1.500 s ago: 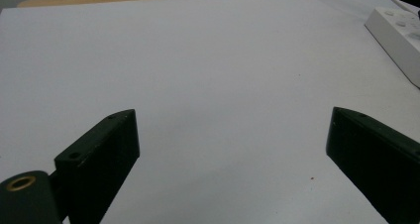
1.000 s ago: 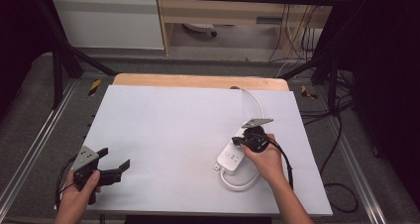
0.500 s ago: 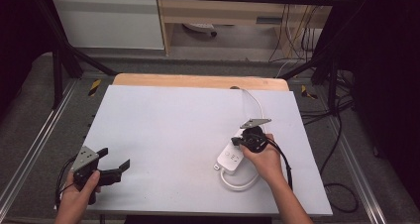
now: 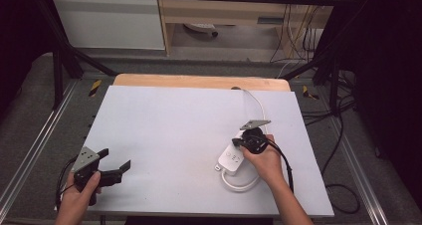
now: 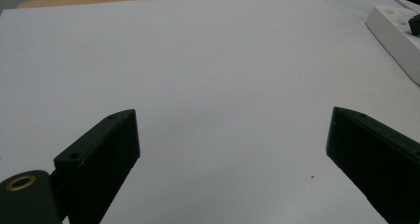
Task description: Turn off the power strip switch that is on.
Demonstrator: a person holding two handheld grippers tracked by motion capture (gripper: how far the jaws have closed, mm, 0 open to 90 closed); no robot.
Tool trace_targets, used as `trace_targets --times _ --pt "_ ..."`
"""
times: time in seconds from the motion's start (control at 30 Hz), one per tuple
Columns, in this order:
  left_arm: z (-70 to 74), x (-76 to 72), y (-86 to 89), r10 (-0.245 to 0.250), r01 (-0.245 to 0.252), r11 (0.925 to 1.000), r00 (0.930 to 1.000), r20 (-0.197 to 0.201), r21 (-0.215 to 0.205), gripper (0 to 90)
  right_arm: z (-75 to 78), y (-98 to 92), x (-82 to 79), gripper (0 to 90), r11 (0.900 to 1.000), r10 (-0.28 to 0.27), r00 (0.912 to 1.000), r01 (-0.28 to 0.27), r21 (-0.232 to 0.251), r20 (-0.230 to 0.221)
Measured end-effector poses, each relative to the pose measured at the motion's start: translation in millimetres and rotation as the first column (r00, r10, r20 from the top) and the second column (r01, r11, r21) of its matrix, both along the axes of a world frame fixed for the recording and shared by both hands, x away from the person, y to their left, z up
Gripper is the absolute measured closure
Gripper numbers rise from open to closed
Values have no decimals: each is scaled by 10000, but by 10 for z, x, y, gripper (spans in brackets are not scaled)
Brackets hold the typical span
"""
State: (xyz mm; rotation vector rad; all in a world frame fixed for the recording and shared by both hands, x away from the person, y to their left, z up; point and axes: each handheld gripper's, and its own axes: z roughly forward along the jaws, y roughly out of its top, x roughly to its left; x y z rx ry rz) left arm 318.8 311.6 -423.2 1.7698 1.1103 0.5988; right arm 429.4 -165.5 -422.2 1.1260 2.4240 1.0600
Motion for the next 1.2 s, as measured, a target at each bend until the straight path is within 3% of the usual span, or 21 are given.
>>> trace_targets --times 0.43,1.07,1.2 --pt "0 -1 -3 0 0 10000 10000 -15 40 61 -1 15 -17 900 9998 41 9999 -38 -172 157" --pt "-2 -1 -7 23 -23 10000 10000 -44 42 62 -21 3 -33 900 10000 -91 9998 91 24 186" --pt "-3 -1 -7 31 -31 10000 10000 -52 47 62 -12 44 -53 900 9993 -10 9989 28 -386 464"
